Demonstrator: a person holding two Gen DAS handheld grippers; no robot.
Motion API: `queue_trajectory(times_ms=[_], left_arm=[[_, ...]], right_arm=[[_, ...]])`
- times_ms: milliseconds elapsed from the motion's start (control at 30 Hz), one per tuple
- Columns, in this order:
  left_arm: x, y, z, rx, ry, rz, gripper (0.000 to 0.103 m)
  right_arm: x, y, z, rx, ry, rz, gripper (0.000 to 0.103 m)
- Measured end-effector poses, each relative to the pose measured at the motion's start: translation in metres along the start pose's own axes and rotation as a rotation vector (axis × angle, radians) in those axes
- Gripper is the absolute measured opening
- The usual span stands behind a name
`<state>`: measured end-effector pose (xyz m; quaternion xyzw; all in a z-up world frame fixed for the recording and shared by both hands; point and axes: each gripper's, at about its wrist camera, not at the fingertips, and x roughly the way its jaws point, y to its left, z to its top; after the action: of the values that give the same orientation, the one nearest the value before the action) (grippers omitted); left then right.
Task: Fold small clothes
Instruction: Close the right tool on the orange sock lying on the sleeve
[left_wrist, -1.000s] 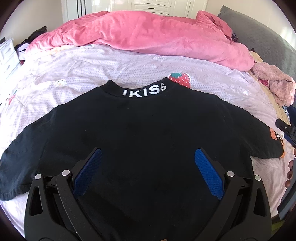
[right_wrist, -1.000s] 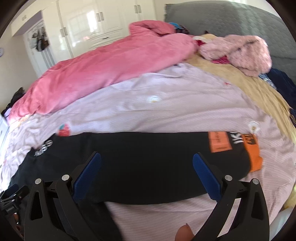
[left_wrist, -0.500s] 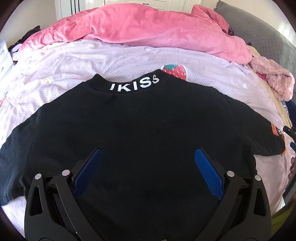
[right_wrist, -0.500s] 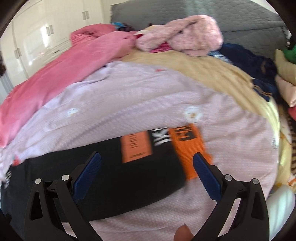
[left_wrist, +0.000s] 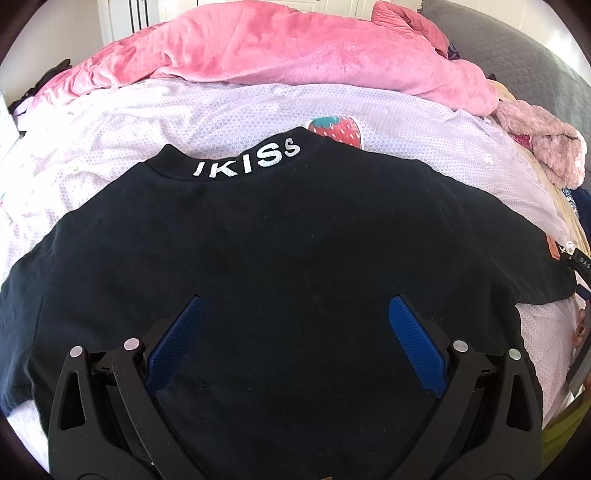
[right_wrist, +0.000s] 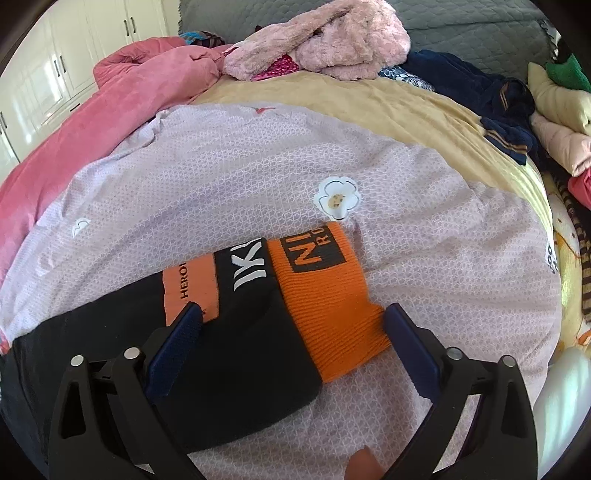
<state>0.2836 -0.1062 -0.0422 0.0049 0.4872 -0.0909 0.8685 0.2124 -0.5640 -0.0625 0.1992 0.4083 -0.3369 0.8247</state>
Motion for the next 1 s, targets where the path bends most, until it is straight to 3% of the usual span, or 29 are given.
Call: queue_trajectory(times_ms=[167,300,367,667,867,1000], left_arm=[[-0.003,0.002,-0.002,-0.007,-0.006,-0.003,0.094],[-0.009,0.005,-0.005,-0.011,-0.013,0.000,0.094],[-0.012,0.008,-0.006,-0.018,-0.016,-0.002,0.094],[-0.029,0.026,-0.012,-0.053,-0.033,0.010,0.094],[-0.036,0.039,-0.013,-0.088,-0.043,0.017,0.094],[-0.037,0.047,-0.013,-0.107,-0.048,0.031,0.094]], right_arm=[[0.006,0.007,-0.002,-0.068,-0.001,-0.034,0.061],[0.001,0.004,-0.001,-0.074,-0.022,-0.014,0.024],[-0.006,0.003,0.001,-0.058,-0.040,0.045,0.012],[-0.069,0.047,0.000,-0.138,-0.192,0.266,0.011],[-0.110,0.108,-0.024,-0.228,-0.173,0.596,0.011],[-0.129,0.151,-0.049,-0.354,-0.181,0.665,0.011]])
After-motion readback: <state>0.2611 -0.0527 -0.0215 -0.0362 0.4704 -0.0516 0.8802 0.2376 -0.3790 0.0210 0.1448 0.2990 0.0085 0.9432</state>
